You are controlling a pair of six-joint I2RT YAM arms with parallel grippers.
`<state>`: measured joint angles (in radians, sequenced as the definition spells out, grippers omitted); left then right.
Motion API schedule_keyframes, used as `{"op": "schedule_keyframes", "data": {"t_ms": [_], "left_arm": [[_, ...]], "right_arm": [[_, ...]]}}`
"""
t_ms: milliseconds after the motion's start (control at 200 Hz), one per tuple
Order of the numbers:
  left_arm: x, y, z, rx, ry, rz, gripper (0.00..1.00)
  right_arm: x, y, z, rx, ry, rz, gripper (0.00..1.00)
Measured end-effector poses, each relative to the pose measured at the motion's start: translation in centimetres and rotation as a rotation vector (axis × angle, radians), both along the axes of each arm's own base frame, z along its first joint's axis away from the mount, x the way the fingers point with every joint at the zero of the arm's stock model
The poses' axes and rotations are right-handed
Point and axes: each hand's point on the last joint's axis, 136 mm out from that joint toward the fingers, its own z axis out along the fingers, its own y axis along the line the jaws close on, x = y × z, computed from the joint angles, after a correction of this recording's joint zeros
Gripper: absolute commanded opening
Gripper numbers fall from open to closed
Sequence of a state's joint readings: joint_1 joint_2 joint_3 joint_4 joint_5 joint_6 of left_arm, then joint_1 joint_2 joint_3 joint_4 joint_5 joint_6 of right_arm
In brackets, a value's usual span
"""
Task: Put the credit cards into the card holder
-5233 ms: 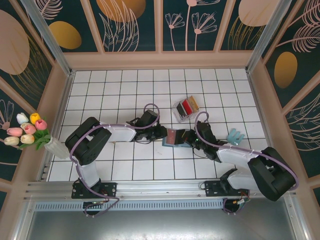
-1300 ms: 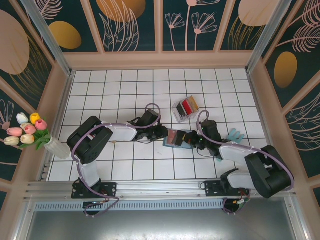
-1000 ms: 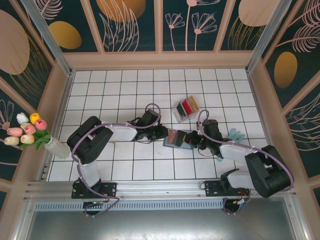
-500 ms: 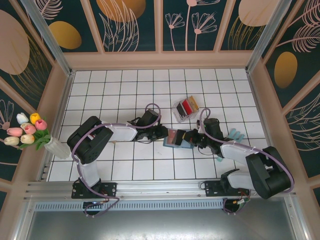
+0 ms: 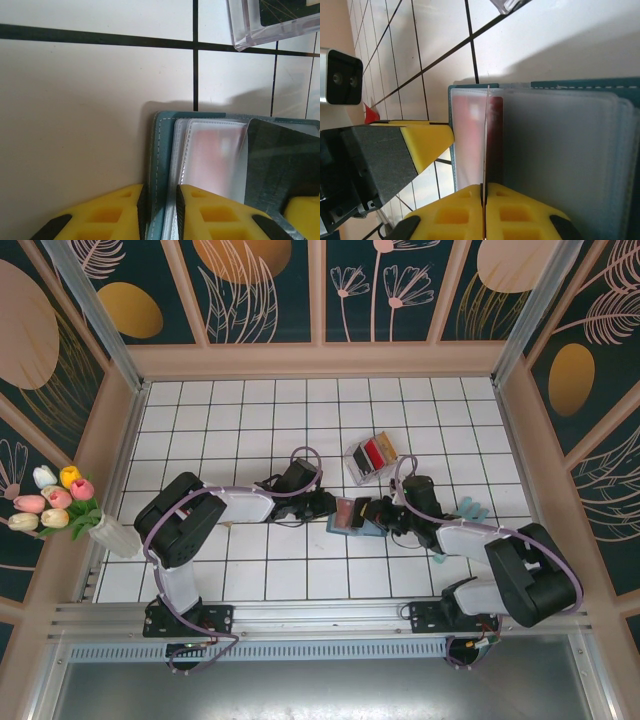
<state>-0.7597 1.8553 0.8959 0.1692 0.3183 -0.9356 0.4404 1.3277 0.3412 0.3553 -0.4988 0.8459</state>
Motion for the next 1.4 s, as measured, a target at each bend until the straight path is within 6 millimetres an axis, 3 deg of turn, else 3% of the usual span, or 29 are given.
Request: {"op": "schedule_keyframes", "data": {"t_ms": [796, 1071, 1401], "left_arm": [[0.1, -0.1, 0.0, 0.000, 0.000, 0.000, 0.26], [0.1, -0.1, 0.0, 0.000, 0.000, 0.000, 0.26], [0.1, -0.1, 0.0, 0.000, 0.000, 0.000, 0.26]], "right_arm": [[-0.4, -0.5, -0.5, -0.040, 0.019, 0.114, 0.00], [-0.5, -0.3, -2.0, -0.023, 0.091, 0.113, 0.00], [-0.4, -0.4, -1.3, -0.026, 0.102, 0.105, 0.00]]}}
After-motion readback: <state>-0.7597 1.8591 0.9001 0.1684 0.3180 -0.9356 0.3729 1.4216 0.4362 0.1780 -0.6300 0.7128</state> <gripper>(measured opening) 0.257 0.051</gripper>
